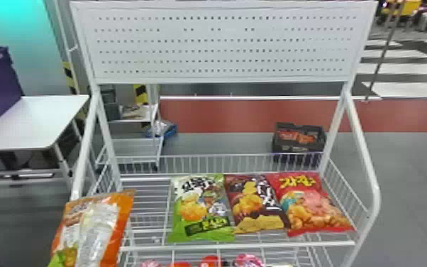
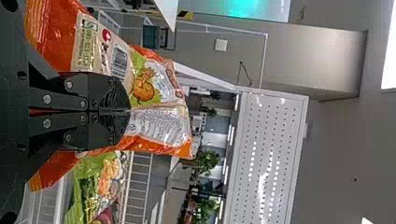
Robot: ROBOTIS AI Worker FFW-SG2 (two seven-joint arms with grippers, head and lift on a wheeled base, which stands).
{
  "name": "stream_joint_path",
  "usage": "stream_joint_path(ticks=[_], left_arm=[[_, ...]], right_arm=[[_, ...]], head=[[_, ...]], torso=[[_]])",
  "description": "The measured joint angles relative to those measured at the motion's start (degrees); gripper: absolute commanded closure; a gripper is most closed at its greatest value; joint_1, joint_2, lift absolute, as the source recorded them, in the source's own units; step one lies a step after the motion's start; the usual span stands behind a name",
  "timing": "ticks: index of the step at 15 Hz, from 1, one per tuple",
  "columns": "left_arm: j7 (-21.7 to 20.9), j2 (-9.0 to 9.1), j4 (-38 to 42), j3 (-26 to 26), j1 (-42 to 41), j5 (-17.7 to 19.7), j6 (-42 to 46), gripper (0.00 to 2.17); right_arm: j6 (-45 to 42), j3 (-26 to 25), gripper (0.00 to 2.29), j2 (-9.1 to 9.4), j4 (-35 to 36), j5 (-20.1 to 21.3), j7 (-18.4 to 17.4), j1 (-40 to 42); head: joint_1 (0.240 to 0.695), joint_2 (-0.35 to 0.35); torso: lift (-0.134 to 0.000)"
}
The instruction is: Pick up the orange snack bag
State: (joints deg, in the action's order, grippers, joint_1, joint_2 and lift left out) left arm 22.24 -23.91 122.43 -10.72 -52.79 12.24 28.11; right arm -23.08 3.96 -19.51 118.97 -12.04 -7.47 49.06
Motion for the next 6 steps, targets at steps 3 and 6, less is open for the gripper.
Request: stream_joint_path(ticks=[3, 6], left_arm=[[-0.01, 0.0, -0.03, 0.06, -0.26, -0.08, 0.38, 1.26], [-0.01, 0.0, -0.15, 0.15, -0.38, -0.12, 0.57, 1.26]], right_arm=[[-0.31, 0.0, 0.17, -0.08, 0.11, 0.0, 0.0, 0.13], [-0.33, 0.0, 0.17, -0.09, 0.16, 0.0, 0.0, 0.15]], head=[[0.499, 0.0], [0.499, 0.0]], torso=[[0.0], [0.0]])
